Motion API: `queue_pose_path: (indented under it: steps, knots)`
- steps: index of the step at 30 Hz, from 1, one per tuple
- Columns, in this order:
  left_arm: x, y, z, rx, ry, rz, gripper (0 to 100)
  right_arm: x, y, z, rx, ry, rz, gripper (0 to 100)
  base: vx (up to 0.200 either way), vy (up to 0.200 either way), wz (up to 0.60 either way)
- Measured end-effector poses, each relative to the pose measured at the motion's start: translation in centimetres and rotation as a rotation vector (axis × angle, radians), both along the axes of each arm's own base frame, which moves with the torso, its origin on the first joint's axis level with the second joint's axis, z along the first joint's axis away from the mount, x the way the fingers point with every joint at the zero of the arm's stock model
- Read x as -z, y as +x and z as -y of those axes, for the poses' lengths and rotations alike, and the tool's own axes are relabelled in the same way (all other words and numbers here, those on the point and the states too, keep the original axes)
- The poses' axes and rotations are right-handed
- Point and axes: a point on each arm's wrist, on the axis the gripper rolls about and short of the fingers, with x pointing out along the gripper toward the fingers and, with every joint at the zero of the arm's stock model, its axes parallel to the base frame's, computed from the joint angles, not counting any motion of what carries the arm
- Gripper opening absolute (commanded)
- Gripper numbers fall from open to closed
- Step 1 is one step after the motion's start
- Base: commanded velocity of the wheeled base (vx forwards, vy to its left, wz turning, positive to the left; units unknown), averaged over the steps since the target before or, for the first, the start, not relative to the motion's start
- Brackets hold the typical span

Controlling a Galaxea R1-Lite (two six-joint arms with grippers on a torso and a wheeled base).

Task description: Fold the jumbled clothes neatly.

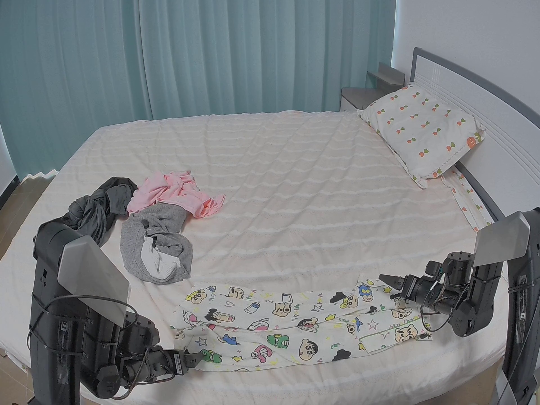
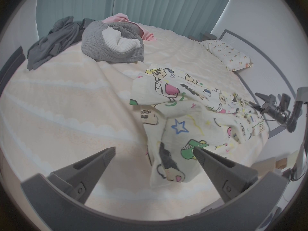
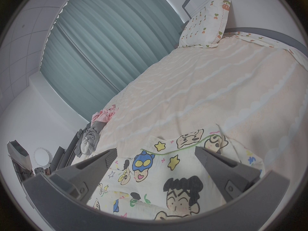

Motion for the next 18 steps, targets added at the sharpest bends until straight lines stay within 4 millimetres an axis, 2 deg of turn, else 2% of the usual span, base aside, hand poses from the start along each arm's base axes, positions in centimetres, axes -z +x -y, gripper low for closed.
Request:
queue_pose_path:
  steps: [7,12,18]
  knots:
    - [-1.9,0.8,-1.2,-0.076,-0.196,0.016,100,-0.4,-0.1,0.0,-0.001,0.001,0.010,100,0.000,0.000,0.00]
    - [-2.3,2.2,-1.4,-0.164,-0.160,0.103,100,-0.6,0.0,0.0,-0.002,0.001,0.016,100,0.000,0.000,0.00]
    - [-1.2,4.8,-0.4,-0.164,-0.111,0.188,100,-0.7,0.0,0.0,0.000,0.001,0.018,100,0.000,0.000,0.00]
